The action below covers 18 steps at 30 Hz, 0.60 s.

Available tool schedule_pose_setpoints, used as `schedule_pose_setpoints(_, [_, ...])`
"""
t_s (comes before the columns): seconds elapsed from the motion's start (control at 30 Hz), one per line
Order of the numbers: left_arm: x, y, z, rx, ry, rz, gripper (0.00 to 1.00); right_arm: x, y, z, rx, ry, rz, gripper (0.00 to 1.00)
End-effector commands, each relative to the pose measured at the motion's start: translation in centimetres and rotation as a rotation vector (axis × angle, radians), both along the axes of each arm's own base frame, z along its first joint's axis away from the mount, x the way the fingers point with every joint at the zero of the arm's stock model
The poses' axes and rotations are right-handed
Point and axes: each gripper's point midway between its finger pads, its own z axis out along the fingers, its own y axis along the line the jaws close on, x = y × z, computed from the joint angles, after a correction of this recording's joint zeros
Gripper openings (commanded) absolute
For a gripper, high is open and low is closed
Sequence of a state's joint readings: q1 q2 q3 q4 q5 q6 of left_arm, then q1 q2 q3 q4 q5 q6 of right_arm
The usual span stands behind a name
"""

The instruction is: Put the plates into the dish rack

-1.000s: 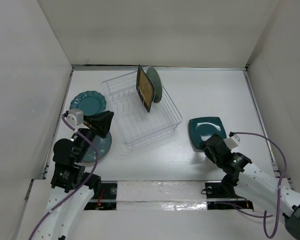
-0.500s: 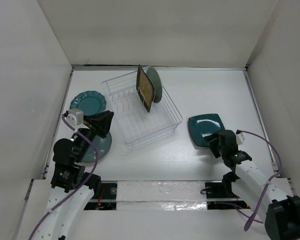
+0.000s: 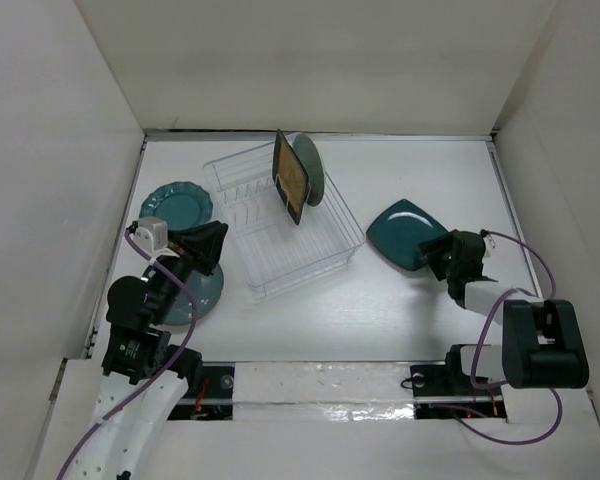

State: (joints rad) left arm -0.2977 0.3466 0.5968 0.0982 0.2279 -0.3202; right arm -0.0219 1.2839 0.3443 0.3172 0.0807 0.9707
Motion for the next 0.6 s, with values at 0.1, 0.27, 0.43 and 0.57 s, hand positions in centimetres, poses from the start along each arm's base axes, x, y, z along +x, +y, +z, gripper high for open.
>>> schedule_pose_setpoints(0.1, [0.1, -0.1, 1.3, 0.000, -0.041, -0.001, 0.18, 1.4, 0.7, 1.5, 0.028, -0.086, 0.106, 0.57])
schedule_pose_setpoints(0.27, [0.2, -0.1, 1.2, 0.002, -0.037, -0.001, 0.18, 1.1, 0.1, 1.0, 0.081, -0.058, 0.133, 0.41])
schedule_pose_setpoints(0.43, [0.1, -0.3, 1.3, -0.002, -0.041, -0.012, 0.18, 0.9, -1.0, -0.5, 0.128, -0.005, 0.158, 0.38])
schedule_pose_setpoints(0.57, [0.1, -0.1, 1.3, -0.003, -0.039, -0.003, 0.18, 1.4, -1.4, -1.7, 0.179, 0.028, 0.196, 0.40])
